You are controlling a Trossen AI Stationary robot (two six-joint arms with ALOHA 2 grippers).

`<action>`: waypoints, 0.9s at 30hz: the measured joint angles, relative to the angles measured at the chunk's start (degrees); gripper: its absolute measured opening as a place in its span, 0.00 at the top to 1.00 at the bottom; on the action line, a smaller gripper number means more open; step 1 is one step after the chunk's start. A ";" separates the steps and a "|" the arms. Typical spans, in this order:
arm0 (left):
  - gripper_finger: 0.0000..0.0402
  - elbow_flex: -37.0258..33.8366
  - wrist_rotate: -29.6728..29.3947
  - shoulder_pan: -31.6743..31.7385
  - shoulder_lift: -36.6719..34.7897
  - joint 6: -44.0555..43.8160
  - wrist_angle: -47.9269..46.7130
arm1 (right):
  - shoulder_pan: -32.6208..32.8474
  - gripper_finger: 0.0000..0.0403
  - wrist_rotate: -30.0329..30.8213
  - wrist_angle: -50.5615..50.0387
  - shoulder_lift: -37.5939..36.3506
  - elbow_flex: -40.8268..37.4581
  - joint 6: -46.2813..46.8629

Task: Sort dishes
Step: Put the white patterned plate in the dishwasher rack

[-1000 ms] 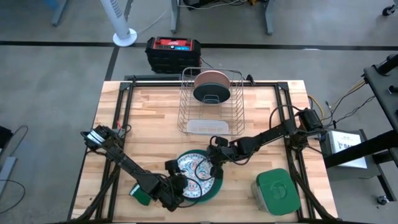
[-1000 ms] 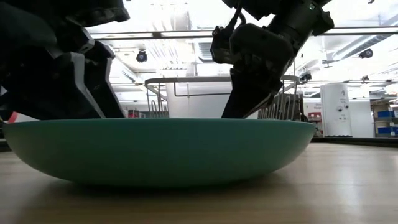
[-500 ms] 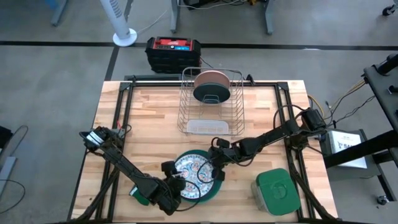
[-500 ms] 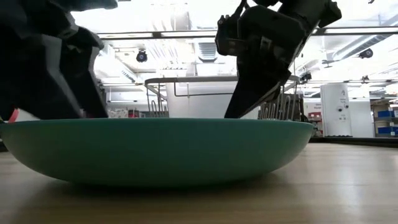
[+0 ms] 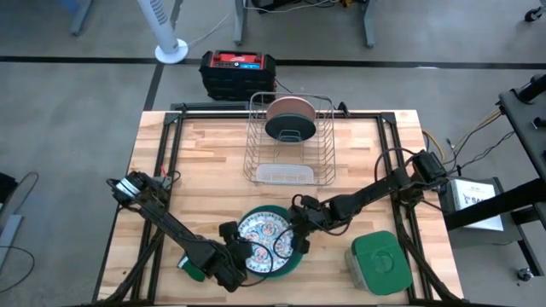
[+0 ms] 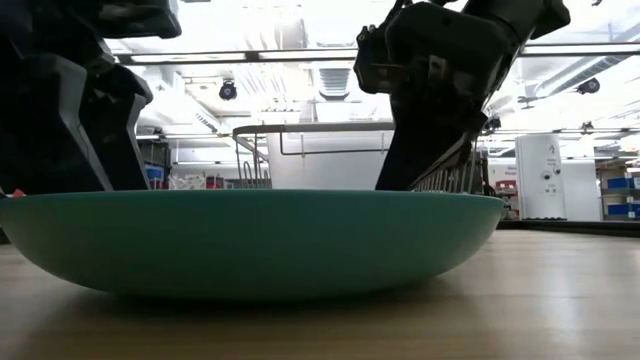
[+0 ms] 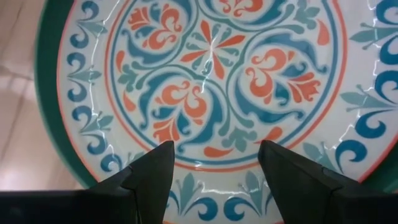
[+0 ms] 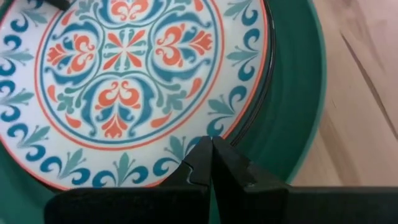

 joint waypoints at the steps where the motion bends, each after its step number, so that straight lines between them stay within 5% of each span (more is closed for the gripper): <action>1: 0.42 -0.15 0.04 0.00 0.02 0.00 0.47 | 0.00 1.00 0.06 0.10 0.18 0.05 0.89; 12: 0.42 -2.02 0.54 -0.02 0.47 0.02 5.57 | 0.08 0.96 -0.23 0.71 0.36 0.09 8.06; 27: 0.42 -8.46 -2.95 -0.37 0.55 0.41 21.10 | 0.11 0.59 -0.35 2.32 0.81 0.09 10.80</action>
